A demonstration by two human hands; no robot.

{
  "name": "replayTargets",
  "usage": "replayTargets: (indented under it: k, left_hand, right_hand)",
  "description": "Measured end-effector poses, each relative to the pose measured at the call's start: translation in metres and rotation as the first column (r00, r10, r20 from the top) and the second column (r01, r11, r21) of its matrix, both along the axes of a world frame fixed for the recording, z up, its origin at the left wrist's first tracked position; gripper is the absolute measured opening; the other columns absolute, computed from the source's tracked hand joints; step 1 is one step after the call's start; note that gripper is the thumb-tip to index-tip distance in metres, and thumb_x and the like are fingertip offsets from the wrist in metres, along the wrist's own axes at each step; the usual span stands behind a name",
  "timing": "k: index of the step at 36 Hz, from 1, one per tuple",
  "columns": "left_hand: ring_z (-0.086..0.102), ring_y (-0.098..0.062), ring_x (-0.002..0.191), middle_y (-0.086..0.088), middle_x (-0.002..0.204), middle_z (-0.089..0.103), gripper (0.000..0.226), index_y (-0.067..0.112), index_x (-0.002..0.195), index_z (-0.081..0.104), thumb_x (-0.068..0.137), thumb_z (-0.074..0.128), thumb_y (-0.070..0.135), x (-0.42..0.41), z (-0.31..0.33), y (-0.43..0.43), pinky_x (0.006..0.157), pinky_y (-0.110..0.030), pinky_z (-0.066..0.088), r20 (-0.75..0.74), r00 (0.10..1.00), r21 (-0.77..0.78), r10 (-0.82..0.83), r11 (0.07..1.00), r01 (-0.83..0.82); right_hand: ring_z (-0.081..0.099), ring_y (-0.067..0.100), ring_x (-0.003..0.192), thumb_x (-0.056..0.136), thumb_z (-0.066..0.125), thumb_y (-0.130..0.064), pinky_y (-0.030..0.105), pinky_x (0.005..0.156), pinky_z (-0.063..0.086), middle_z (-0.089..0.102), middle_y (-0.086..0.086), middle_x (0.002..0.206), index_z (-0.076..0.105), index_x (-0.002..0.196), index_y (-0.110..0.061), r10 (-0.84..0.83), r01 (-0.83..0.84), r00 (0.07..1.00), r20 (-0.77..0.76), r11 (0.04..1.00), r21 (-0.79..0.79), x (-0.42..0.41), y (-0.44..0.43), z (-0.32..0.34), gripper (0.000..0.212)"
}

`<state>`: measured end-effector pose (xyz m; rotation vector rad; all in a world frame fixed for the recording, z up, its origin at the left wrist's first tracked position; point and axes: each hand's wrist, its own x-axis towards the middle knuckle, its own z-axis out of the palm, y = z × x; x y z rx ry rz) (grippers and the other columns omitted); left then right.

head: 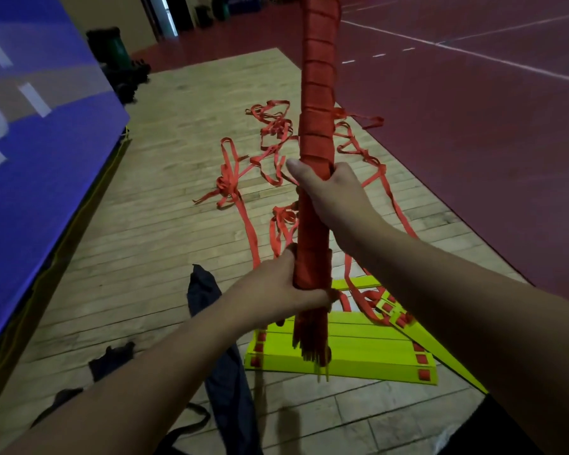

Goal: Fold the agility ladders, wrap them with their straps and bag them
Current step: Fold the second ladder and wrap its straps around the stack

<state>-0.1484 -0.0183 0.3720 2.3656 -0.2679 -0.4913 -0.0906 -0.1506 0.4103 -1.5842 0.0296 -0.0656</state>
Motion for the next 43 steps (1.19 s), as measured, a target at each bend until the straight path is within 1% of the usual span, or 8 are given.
replayTargets:
  k: [4, 8, 11, 18, 25, 32, 36, 43]
  left_hand:
    - [0.064, -0.005, 0.058, 0.004, 0.084, 0.072, 0.038, 0.028, 0.108, 0.055, 0.079, 0.081, 0.029, 0.001, 0.012, 0.008, 0.049, -0.021, 0.048, -0.116, 0.992, -0.320, -0.057, 0.947, 0.017]
    - [0.072, -0.011, 0.090, 0.007, 0.097, 0.076, 0.057, 0.020, 0.114, 0.060, 0.060, 0.075, 0.027, -0.004, 0.025, 0.020, 0.077, -0.023, 0.056, -0.285, 0.916, -0.623, -0.283, 0.781, 0.048]
    - [0.071, -0.015, 0.100, 0.004, 0.105, 0.076, 0.061, 0.021, 0.112, 0.067, 0.054, 0.085, 0.030, -0.008, 0.021, 0.020, 0.088, -0.028, 0.056, -0.307, 0.873, -0.654, -0.378, 0.751, 0.096]
    - [0.071, -0.019, 0.079, -0.005, 0.089, 0.077, 0.048, 0.016, 0.100, 0.066, 0.063, 0.076, 0.044, -0.010, 0.035, 0.019, 0.067, -0.021, 0.057, -0.408, 0.849, -0.427, -0.337, 0.892, 0.149]
    - [0.066, -0.018, 0.071, 0.000, 0.078, 0.071, 0.062, 0.020, 0.095, 0.070, 0.078, 0.058, 0.078, 0.001, 0.015, 0.025, 0.081, -0.043, 0.054, -0.221, 0.951, -0.010, -0.215, 0.976, 0.218]
    - [0.062, -0.011, 0.059, -0.001, 0.079, 0.070, 0.030, 0.028, 0.092, 0.065, 0.083, 0.072, 0.056, -0.004, -0.006, 0.003, 0.059, -0.033, 0.056, -0.075, 0.986, 0.020, -0.150, 0.988, 0.152]
    - [0.063, -0.014, 0.079, 0.001, 0.088, 0.066, 0.044, 0.017, 0.102, 0.062, 0.070, 0.077, 0.044, -0.001, 0.005, 0.012, 0.074, -0.039, 0.055, -0.245, 0.943, -0.266, -0.225, 0.951, 0.158]
    - [0.050, -0.033, 0.086, -0.020, 0.095, 0.054, 0.069, -0.005, 0.110, 0.054, 0.055, 0.071, 0.033, -0.011, 0.011, 0.011, 0.074, -0.036, 0.041, -0.327, 0.871, -0.575, -0.368, 0.808, 0.126]
  right_hand:
    - [0.069, 0.029, 0.102, 0.083, 0.074, -0.049, 0.050, 0.093, 0.057, 0.067, 0.012, 0.111, 0.055, 0.115, -0.012, 0.058, -0.048, 0.997, -0.044, 0.981, 0.187, 0.000, -0.005, 0.015, 0.053]
    - [0.066, 0.018, 0.065, 0.095, 0.056, -0.038, 0.027, 0.059, 0.057, 0.068, 0.006, 0.075, 0.060, 0.100, -0.006, 0.362, -0.280, 0.932, -0.020, 0.754, 0.594, -0.010, -0.012, 0.029, 0.033]
    - [0.061, 0.022, 0.071, 0.085, 0.058, -0.042, 0.030, 0.069, 0.054, 0.064, 0.007, 0.072, 0.060, 0.102, -0.004, 0.542, -0.387, 0.837, -0.069, 0.679, 0.624, -0.015, -0.005, 0.025, 0.041]
    - [0.058, 0.019, 0.060, 0.092, 0.055, -0.017, 0.028, 0.056, 0.054, 0.060, 0.008, 0.075, 0.057, 0.092, -0.006, 0.485, -0.303, 0.857, -0.174, 0.748, 0.590, -0.006, -0.004, 0.012, 0.011]
    - [0.067, 0.020, 0.069, 0.090, 0.071, -0.023, 0.039, 0.068, 0.061, 0.064, 0.009, 0.087, 0.057, 0.106, -0.014, 0.044, -0.040, 0.996, -0.072, 0.998, 0.053, 0.004, -0.010, 0.002, 0.024]
    - [0.063, 0.027, 0.089, 0.079, 0.072, -0.034, 0.039, 0.077, 0.049, 0.062, 0.012, 0.093, 0.061, 0.111, -0.009, 0.043, -0.004, 0.988, -0.147, 0.968, 0.252, 0.011, -0.007, 0.001, 0.042]
    - [0.059, 0.021, 0.067, 0.089, 0.065, -0.023, 0.034, 0.068, 0.053, 0.059, 0.007, 0.076, 0.062, 0.096, -0.008, 0.175, -0.093, 0.979, -0.107, 0.843, 0.530, 0.010, -0.018, 0.012, 0.017]
    - [0.066, 0.029, 0.082, 0.081, 0.065, -0.036, 0.043, 0.078, 0.059, 0.063, 0.015, 0.090, 0.061, 0.096, -0.003, 0.595, -0.300, 0.800, -0.073, 0.503, 0.810, 0.000, -0.010, 0.008, 0.037]
